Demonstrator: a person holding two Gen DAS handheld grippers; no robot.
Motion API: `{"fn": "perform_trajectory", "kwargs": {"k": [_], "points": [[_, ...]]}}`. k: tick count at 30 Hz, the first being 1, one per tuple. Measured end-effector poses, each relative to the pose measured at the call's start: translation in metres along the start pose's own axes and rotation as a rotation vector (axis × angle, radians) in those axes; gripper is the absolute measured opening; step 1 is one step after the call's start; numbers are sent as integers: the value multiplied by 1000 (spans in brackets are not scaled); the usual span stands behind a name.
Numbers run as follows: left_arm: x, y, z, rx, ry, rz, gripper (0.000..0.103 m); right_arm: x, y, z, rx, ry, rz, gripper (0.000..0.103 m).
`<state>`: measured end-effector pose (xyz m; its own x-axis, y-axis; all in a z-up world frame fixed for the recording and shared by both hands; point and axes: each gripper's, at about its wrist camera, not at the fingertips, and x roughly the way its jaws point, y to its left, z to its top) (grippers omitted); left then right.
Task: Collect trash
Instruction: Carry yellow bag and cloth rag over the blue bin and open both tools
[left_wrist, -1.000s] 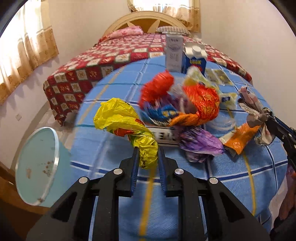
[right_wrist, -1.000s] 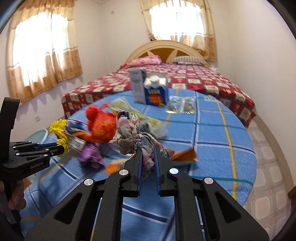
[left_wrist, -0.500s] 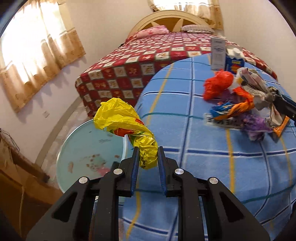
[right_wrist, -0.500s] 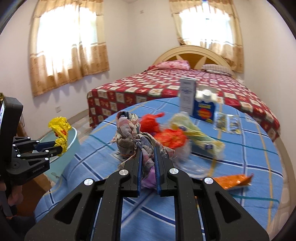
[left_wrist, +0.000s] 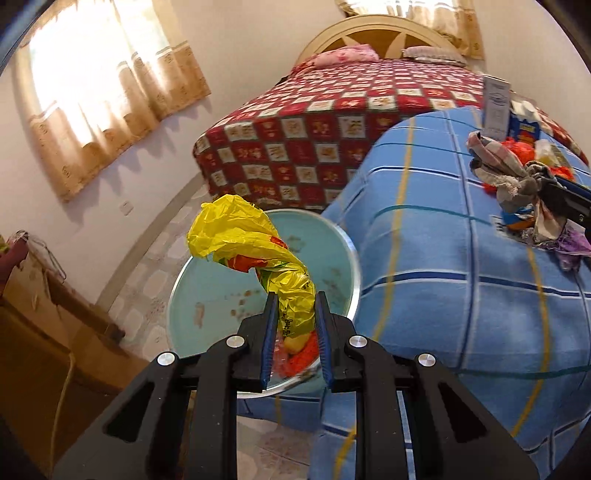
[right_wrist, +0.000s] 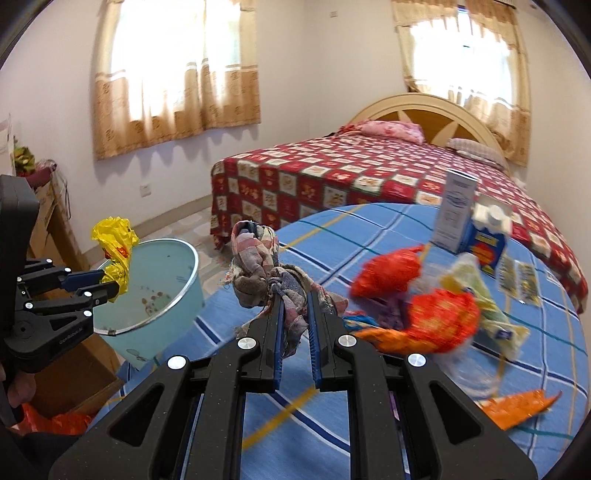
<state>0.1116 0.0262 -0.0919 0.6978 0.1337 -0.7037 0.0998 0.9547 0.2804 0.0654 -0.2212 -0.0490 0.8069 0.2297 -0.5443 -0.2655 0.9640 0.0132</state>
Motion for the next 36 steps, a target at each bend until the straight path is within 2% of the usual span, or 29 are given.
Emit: {"fn": "perform_trajectory", "kwargs": {"k": [10,24,36], "points": [[12,38,-7,-39,25,75,20,30,34,18,-72,23,43,13],[28,66,-13,-69,48,137,20,65,74,35,-152,50,89,13],[40,80,-17,-87,74,145,21,85,101,37,-205,73,116,13]]}}
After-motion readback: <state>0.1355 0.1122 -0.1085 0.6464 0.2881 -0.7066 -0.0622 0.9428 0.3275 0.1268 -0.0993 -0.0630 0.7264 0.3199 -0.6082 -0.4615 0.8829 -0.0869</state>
